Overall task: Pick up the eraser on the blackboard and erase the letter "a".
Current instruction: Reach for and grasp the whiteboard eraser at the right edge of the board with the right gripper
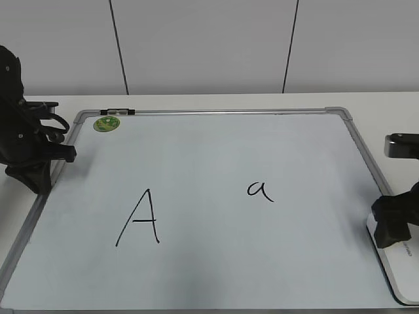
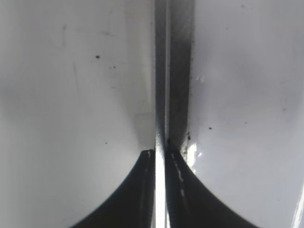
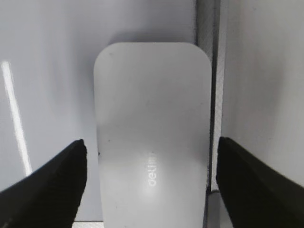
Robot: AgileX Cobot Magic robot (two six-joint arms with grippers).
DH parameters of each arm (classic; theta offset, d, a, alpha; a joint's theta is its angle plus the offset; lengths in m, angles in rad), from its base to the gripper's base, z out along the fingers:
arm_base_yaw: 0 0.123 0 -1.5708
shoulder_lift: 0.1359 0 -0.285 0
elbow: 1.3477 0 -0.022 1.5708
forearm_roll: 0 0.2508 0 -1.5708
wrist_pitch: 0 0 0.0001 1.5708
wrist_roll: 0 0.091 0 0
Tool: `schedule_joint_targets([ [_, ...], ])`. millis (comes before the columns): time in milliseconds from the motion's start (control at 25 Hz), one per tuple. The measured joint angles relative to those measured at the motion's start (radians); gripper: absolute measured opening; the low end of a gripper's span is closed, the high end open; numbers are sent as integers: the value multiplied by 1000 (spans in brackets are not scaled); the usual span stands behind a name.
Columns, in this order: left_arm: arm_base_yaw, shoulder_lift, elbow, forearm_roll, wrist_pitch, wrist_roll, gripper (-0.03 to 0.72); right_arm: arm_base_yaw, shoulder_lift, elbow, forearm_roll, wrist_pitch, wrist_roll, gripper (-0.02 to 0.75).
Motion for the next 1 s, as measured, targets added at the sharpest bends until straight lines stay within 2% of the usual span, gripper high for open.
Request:
schedule_joint_targets([
  [640,0,0,0,0,0,0,41,0,93,0,3,-11,0,616],
  [760,0,0,0,0,0,0,41,0,95,-1,3,-11,0,542],
  [1000,0,0,0,0,0,0,41,0,95,-2,3,-11,0,528],
])
